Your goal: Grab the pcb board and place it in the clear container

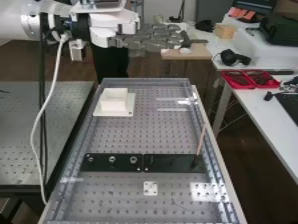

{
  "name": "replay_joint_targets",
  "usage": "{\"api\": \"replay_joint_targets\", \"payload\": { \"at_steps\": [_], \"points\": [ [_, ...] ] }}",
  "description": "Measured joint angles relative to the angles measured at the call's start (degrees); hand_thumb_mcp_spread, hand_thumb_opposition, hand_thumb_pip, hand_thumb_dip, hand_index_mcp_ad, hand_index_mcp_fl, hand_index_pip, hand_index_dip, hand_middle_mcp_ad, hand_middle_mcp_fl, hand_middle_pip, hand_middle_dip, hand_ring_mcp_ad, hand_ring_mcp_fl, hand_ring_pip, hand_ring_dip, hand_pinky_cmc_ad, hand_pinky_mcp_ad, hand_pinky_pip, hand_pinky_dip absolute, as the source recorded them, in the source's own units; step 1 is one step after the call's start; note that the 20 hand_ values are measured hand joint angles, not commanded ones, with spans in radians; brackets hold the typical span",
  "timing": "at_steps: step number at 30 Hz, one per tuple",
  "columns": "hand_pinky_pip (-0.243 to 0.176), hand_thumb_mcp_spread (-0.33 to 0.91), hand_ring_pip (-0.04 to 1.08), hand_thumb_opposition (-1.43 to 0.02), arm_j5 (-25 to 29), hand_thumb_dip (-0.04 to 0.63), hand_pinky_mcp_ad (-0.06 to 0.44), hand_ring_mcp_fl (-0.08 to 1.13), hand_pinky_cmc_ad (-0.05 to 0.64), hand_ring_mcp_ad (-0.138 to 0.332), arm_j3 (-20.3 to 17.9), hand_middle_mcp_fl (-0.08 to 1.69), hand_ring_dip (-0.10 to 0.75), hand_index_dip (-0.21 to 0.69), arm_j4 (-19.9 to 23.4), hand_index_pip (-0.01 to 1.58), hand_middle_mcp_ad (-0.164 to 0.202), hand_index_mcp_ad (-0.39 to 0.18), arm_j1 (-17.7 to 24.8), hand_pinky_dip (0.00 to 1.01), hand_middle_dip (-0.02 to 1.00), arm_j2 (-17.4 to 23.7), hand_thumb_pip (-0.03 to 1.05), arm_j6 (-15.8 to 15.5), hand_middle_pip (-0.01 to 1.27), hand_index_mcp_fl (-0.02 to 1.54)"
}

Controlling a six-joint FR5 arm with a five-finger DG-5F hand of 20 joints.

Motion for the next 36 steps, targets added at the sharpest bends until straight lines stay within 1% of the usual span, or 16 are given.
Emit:
{"api": "replay_joint_targets", "payload": {
  "at_steps": [4, 6, 8, 11, 14, 15, 17, 18, 20, 22, 24, 27, 29, 30, 32, 36],
  "points": [
    [-0.01, 0.0, 0.02, -0.01, 0.8, 0.002, 0.047, 0.0, -0.047, 0.051, -3.12, -0.04, 0.021, 0.017, 3.12, 0.02, 0.075, 0.037, -0.57, 0.02, 0.05, -1.23, 0.03, 0.94, 0.02, 0.0],
    [-0.01, 0.12, 0.02, -0.13, 1.03, 0.024, 0.051, 0.0, -0.045, 0.052, -4.46, -0.04, 0.021, 0.016, 4.47, 0.02, 0.075, 0.035, -0.8, 0.08, 0.05, -1.83, 0.19, 1.46, 0.06, 0.0],
    [-0.01, 0.24, 0.05, -0.31, 1.38, 0.054, 0.049, 0.0, -0.021, 0.082, -5.6, -0.04, 0.021, 0.051, 5.56, 0.03, 0.073, 0.037, -0.89, 0.18, 0.06, -2.36, 0.33, 1.49, 0.09, 0.0],
    [-0.012, 0.31, 0.06, -0.51, 2.4, 0.099, 0.075, 0.0, 0.049, 0.131, -7.69, 0.03, 0.017, 0.079, 7.66, 0.04, 0.075, 0.037, -0.88, 0.29, 0.08, -2.9, 0.41, 0.24, 0.1, -0.01],
    [-0.024, 0.36, 0.08, -0.63, 3.19, 0.127, 0.103, 0.0, 0.101, 0.141, -9.09, 0.06, 0.021, 0.094, 9.36, 0.06, 0.073, 0.035, -0.78, 0.34, 0.16, -3.25, 0.52, -1.66, 0.12, 0.0],
    [-0.04, 0.37, 0.08, -0.66, 3.32, 0.141, 0.113, 0.0, 0.094, 0.141, -9.21, 0.06, 0.021, 0.094, 9.5, 0.05, 0.073, 0.037, -0.76, 0.34, 0.17, -3.34, 0.54, -1.97, 0.12, 0.0],
    [-0.054, 0.38, 0.07, -0.71, 3.86, 0.175, 0.152, 0.0, 0.129, 0.14, -9.76, 0.14, 0.026, 0.091, 10.04, 0.06, 0.073, 0.037, -0.65, 0.35, 0.24, -4.02, 0.57, -3.53, 0.13, -0.01],
    [-0.059, 0.38, 0.09, -0.73, 4.0, 0.19, 0.154, 0.0, 0.129, 0.14, -9.89, 0.14, 0.028, 0.091, 10.16, 0.06, 0.073, 0.035, -0.61, 0.35, 0.27, -4.3, 0.58, -3.96, 0.13, -0.01],
    [-0.063, 0.4, 0.09, -0.77, 4.31, 0.222, 0.183, 0.0, 0.164, 0.14, -10.09, 0.18, 0.059, 0.094, 10.23, 0.07, 0.073, 0.033, -0.48, 0.35, 0.35, -4.96, 0.65, -4.86, 0.13, -0.01],
    [-0.063, 0.4, 0.1, -0.79, 4.47, 0.253, 0.201, 0.02, 0.164, 0.138, -10.45, 0.19, 0.087, 0.094, 10.67, 0.07, 0.073, 0.031, -0.34, 0.36, 0.38, -5.8, 0.69, -5.78, 0.14, -0.01],
    [-0.063, 0.41, 0.1, -0.82, 4.55, 0.284, 0.202, 0.06, 0.183, 0.143, -10.74, 0.19, 0.133, 0.091, 11.28, 0.07, 0.075, 0.021, -0.28, 0.36, 0.45, -6.19, 0.74, -6.4, 0.19, -0.01],
    [-0.063, 0.45, 0.1, -0.85, 4.53, 0.346, 0.215, 0.14, 0.197, 0.143, -11.05, 0.18, 0.225, 0.079, 12.71, 0.08, 0.075, -0.012, -0.37, 0.35, 0.51, -6.66, 0.84, -7.05, 0.35, 0.0],
    [-0.063, 0.45, 0.1, -0.88, 4.54, 0.391, 0.215, 0.2, 0.194, 0.134, -11.02, 0.18, 0.276, 0.065, 13.59, 0.09, 0.075, -0.012, -0.72, 0.35, 0.54, -7.31, 0.88, -7.28, 0.45, -0.01],
    [-0.063, 0.45, 0.1, -0.88, 4.54, 0.403, 0.216, 0.23, 0.194, 0.129, -11.02, 0.2, 0.291, 0.049, 13.81, 0.08, 0.075, -0.01, -0.8, 0.35, 0.56, -7.44, 0.88, -7.33, 0.48, 0.0],
    [-0.061, 0.46, 0.1, -0.9, 4.37, 0.443, 0.215, 0.27, 0.215, 0.129, -11.04, 0.25, 0.339, 0.033, 15.1, 0.1, 0.073, -0.014, -1.28, 0.33, 0.57, -7.96, 0.91, -7.24, 0.52, 0.1],
    [-0.059, 0.46, 0.11, -0.92, 3.47, 0.494, 0.215, 0.31, 0.216, 0.134, -10.91, 0.29, 0.382, 0.031, 16.79, 0.12, 0.077, -0.024, -2.11, 0.32, 0.61, -9.08, 0.94, -6.67, 0.58, 0.12]
  ]
}}
